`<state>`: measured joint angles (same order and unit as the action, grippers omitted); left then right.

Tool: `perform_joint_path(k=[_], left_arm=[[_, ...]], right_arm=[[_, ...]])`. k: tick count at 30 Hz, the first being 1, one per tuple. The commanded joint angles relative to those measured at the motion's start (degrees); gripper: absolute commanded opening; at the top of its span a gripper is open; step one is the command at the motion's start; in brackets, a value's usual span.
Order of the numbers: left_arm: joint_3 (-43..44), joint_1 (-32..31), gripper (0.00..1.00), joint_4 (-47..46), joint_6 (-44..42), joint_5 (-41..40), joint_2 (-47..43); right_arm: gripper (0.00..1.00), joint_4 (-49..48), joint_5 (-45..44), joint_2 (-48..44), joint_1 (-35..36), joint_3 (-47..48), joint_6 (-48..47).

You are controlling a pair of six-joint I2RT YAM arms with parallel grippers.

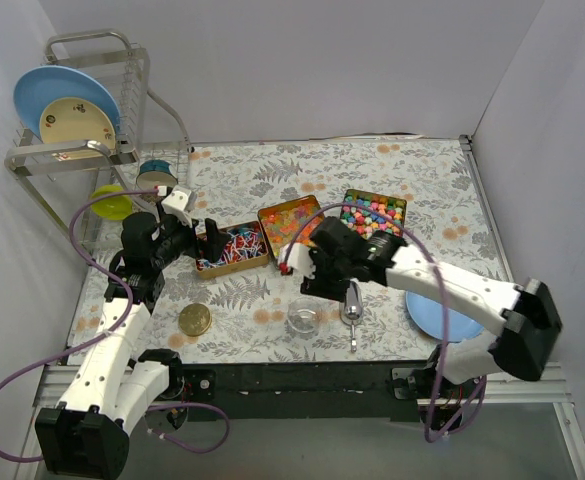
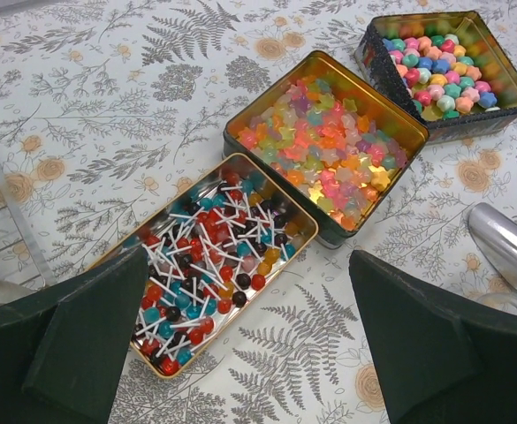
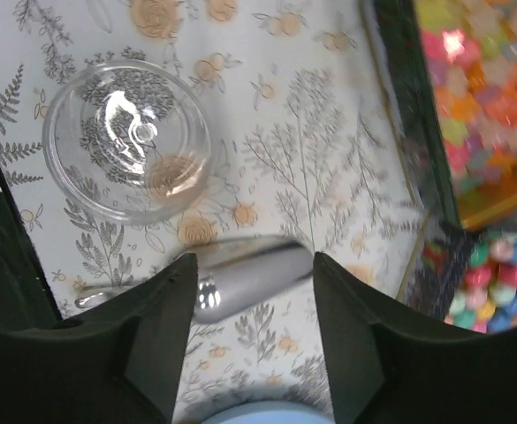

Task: Pack the candies
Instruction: Place the packing bottle at the center of the board, then pick up the spatula from the center of the board.

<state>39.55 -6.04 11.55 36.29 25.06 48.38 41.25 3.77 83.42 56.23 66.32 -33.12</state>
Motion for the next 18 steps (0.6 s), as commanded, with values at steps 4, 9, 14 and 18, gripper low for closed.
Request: perform_joint_path(k=[4,9,14,18], left_arm=[[-0.08,0.42,0.98,-2.50,1.06,1.40,0.66],[-0.44,0.42,0.98,-3.03,1.50,0.08,1.45],[-0.61,0.42,0.98,-2.24,1.59,-0.62,2.07],[-0.79,0.51,0.98,-1.44,1.24,-1.41,2.33]], right_arm=[[0.71,1.63,-2.40,-11.34,-8.57,-8.40,22.12],[0.72,0.24,5.90,-9.50,-19.30,-12.18,30.92],[0.88,-0.74,6.25,-6.60,-20.81,-12.54,32.68],[0.96,-0.74,9.50,-5.46,-20.89,-13.24,34.70]])
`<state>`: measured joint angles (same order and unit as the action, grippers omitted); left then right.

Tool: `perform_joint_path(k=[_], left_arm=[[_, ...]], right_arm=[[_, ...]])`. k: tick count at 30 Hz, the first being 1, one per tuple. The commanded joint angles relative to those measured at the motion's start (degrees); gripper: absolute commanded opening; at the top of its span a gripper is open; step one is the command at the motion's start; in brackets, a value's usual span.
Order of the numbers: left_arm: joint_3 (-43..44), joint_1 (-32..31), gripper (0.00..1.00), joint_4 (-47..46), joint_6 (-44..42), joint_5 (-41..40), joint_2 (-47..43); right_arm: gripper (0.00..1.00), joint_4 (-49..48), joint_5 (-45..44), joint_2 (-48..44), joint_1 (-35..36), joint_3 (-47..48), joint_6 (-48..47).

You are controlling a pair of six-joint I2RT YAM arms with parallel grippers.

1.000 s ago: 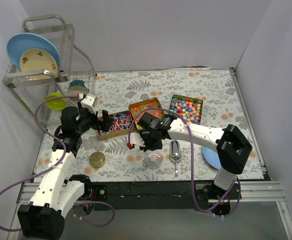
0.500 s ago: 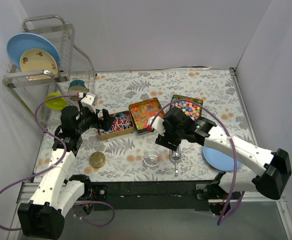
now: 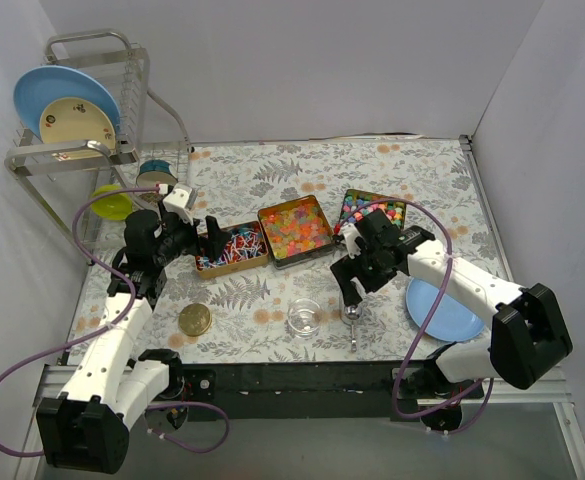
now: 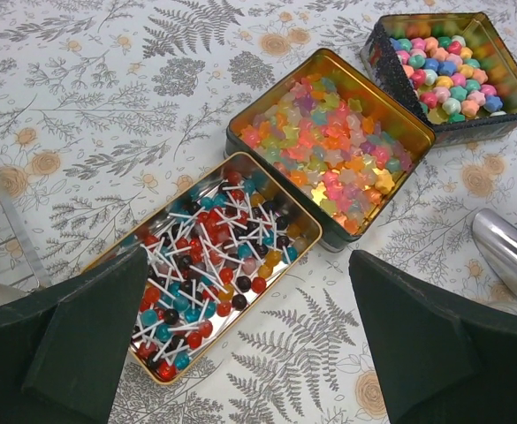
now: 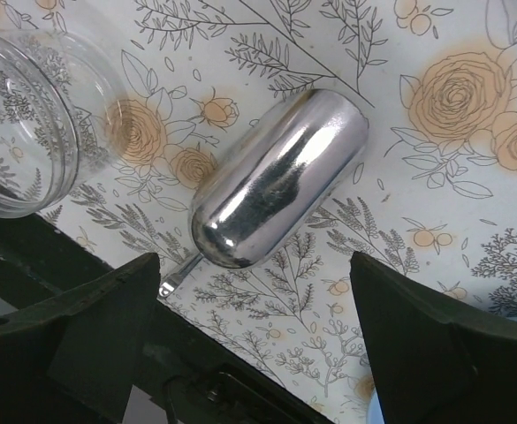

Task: Pack the candies
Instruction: Pick up the spatula from the center of the board.

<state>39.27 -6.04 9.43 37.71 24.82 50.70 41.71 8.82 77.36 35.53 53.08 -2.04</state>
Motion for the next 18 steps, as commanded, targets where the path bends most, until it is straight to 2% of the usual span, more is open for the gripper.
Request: perform_joint_path(k=[1,3,8,15,16,18], left_arm=[[-0.59,0.51,0.98,0.94,-0.27,-1.35,0.19],[-0.51,0.59,0.98,1.11,-0.62,-1.35,0.54],[0.20,0.60,0.98,-0.11,-1.15,-1.70,1.86],[-1.12,0.60,0.98,-0.82,-1.50,-2.05,0.81],[-1.30,0.59,0.98,-0.56,-1.68,-2.05,0.63],[-1.56,0.59,0.98,0.41,-1.85,-1.97,0.19]], right_arm=[[0.97,-0.59,3.67,0.68,-0.11,-0.43,4.93],[0.96,0.12,3.75,0.60,-0.11,-2.19,5.91],[0.79,3.28,4.02,-1.16,0.59,-4.21,9.85],[0.71,3.99,2.43,0.50,4.99,-4.82,14.87],[0.62,4.08,2.34,0.94,5.34,-5.52,15.22],[0.56,4.16,1.56,1.47,6.30,-6.49,17.06]])
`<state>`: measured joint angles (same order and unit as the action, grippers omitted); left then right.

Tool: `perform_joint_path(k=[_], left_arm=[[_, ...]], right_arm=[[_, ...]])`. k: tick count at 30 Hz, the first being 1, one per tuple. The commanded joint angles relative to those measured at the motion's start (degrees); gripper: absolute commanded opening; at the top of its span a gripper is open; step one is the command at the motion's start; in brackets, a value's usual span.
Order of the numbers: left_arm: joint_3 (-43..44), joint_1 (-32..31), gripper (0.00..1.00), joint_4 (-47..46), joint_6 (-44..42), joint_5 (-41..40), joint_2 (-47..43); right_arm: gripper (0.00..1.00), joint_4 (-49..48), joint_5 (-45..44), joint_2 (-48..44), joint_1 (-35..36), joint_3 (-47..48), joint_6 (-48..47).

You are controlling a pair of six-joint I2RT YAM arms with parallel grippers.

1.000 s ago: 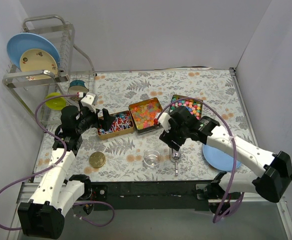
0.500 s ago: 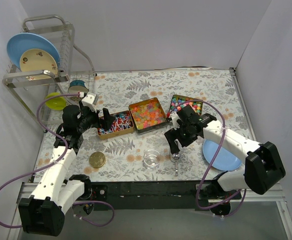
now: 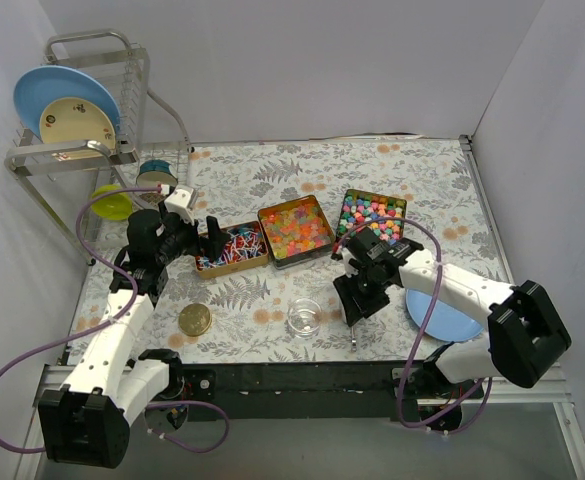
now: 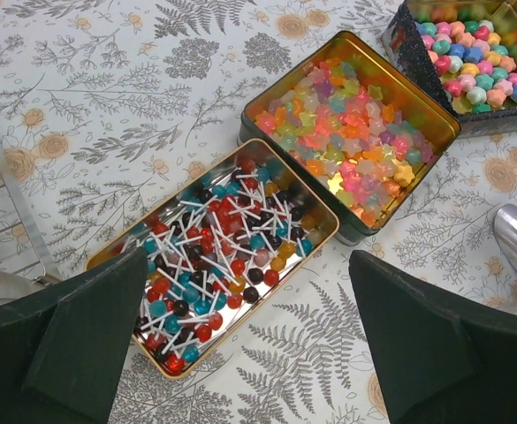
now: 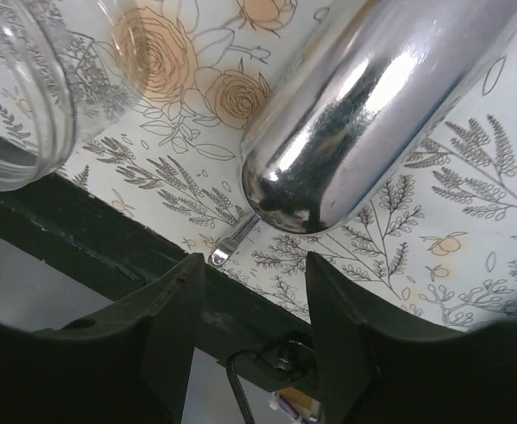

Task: Pack the candies
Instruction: Pick up the spatula from the center of the board.

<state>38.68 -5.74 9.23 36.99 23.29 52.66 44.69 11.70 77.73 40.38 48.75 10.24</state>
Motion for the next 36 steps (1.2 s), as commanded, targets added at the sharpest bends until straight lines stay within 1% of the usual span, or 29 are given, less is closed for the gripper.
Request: perform_joint_path(k=[1,3,7,12,17,20,26,31,34,35,36], left_arm=[[-1.06,0.29,0.98,0.87,-1.22,-0.44,-1.95],[-1.58,0.29,0.98,1.05,-1.40,-0.52,-2.30],[-3.08,0.46,0.98,0.26,-1.40,-0.53,-3.18],[-5.01,0.81,0.98,-0.80,-1.22,-0.35,-3.97],[-5.45,0.99,0.98,-0.45,-0.78,0.18,-4.59],[-5.19,1.08,0.98,-0.36,-0.87,0.35,-4.50],[-5.37,0.99,0.98,-1.15,-0.08,1.06,-4.15],[-4.31,0.99,0.98,0.08,-0.08,0.62,-4.24],[-4.05,1.08,0.98,0.00,-0.08,0.35,-4.41],[-4.22,1.08,0.98,-0.01,0.01,0.35,-4.41],[-4.48,1.08,0.98,-0.18,0.53,0.35,-4.41]], right_arm=[[0.55,0.93,-1.94,1.45,1.63,-3.56,5.14],[0.55,-0.64,-1.08,2.24,1.63,-5.59,5.58],[0.48,-2.93,1.12,1.81,3.29,-7.97,6.72],[0.49,-6.54,4.02,-0.91,6.55,-9.55,7.25],[0.46,-2.33,0.34,-2.15,6.55,-6.31,6.64],[0.45,-1.27,1.21,-2.50,6.55,-3.58,6.81],[0.45,-6.63,3.15,3.12,6.82,-3.75,9.36],[0.46,-5.14,-2.64,6.90,7.08,-4.80,11.38],[0.46,-5.92,-2.57,8.92,7.17,-4.63,12.08],[0.45,-6.27,-2.65,9.53,7.26,-4.72,12.26],[0.42,-6.37,-3.09,10.32,7.34,-4.81,12.17]])
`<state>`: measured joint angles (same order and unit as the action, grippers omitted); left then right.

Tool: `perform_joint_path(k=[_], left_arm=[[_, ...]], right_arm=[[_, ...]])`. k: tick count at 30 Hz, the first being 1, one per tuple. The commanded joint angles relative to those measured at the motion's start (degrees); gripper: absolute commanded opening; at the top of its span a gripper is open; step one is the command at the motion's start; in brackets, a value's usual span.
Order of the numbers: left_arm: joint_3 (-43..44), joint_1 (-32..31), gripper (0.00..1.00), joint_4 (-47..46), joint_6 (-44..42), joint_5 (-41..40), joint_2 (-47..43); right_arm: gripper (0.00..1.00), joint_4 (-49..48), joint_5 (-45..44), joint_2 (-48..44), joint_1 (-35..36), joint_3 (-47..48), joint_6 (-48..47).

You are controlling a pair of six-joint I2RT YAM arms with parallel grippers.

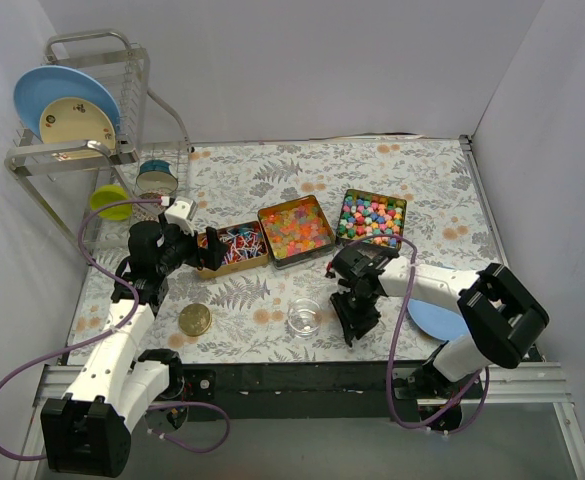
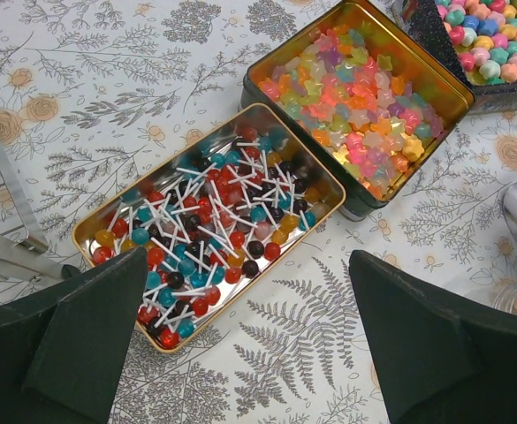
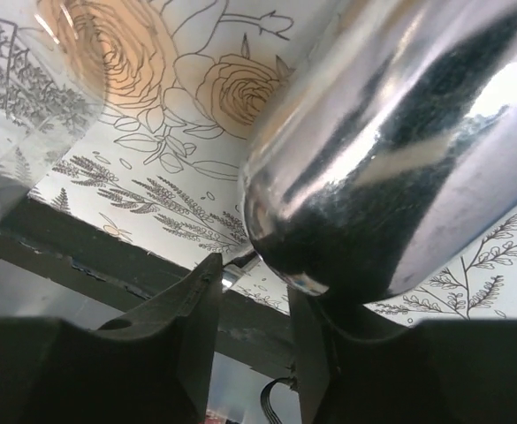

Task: Pack the candies
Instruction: Pick up the spatula from the center of the board.

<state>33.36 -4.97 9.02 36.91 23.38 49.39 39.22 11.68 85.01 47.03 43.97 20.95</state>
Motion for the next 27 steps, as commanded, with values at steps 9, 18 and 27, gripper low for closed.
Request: perform_joint_path(k=[9,18,27], left_arm=[[2.23,0.23,0.98,-1.28,3.00,5.34,0.71],[11.10,-6.70,0.98,0.91,3.00,12.84,8.97],[16.83,-14.80,0.98,-1.00,-20.42,8.26,7.92]], right_arm=[[0.01,4.70,-11.14,-3.51,-1.67,4.54,-5.46],[0.01,8.34,2.83,-9.52,-16.26,18.51,-23.12],[0.01,13.15,40.66,-10.66,-16.70,20.63,-49.05]])
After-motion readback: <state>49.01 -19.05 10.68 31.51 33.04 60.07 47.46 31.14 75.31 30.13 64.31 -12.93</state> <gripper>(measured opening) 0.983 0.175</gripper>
